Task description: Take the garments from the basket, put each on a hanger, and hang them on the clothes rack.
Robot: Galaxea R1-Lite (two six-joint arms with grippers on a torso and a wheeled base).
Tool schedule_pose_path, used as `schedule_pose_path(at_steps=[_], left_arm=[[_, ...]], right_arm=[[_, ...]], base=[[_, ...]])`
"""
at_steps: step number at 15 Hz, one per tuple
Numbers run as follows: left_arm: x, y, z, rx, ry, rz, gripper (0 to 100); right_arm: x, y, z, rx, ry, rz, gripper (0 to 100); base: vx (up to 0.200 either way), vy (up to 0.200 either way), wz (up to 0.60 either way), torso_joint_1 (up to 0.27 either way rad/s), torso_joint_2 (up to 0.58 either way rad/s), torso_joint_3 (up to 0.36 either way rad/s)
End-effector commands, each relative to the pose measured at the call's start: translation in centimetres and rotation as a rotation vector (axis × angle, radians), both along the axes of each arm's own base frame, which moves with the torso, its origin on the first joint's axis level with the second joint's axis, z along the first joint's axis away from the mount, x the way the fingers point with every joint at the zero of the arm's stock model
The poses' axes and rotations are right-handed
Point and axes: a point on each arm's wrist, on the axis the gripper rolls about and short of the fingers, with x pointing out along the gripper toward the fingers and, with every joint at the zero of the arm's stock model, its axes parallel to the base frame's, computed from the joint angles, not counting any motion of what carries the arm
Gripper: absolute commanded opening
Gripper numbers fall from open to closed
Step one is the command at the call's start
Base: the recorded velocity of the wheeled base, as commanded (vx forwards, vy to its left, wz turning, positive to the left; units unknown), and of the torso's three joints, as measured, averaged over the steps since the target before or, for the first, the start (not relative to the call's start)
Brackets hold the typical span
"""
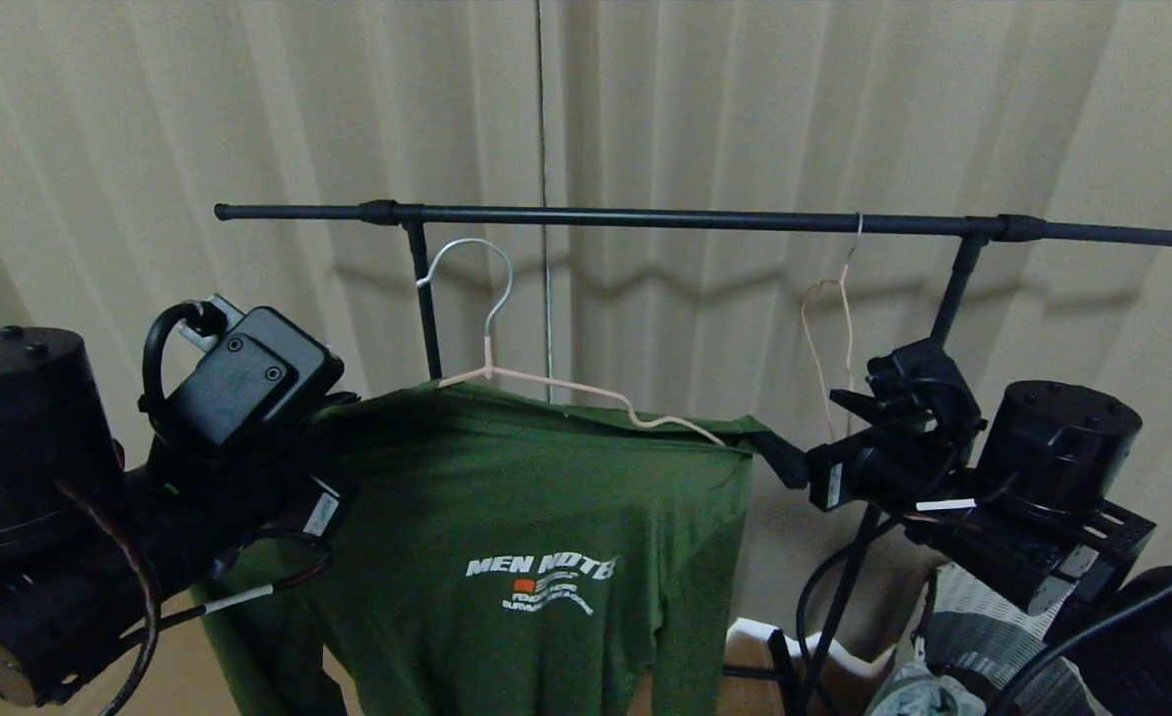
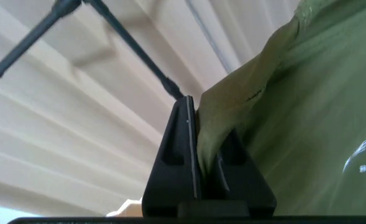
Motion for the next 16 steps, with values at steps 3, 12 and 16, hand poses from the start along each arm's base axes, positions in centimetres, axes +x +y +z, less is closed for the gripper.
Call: schedule_pose_path(at_steps=[3, 12, 16], left_arm=[[0.1, 0.0, -0.6, 0.014, 0.023, 0.005, 0], [1.0, -0.7, -1.0, -0.008, 0.018, 0.012, 0], [2.9, -1.5, -1.3, -0.112, -0.069, 0.112, 0]], right_arm=[[-1.2, 1.3, 1.5, 0.004, -0.022, 0.065, 100], [-7.6, 4.7, 5.0, -0.017, 0.036, 0.33, 100], [-7.7, 4.8, 4.7, -0.015, 0.05, 0.412, 100]], base=[[0.0, 0.0, 0.0, 0.0, 0.0, 0.0], [0.0, 0.0, 0.0, 0.0, 0.0, 0.0], [0.0, 0.0, 0.0, 0.0, 0.0, 0.0]])
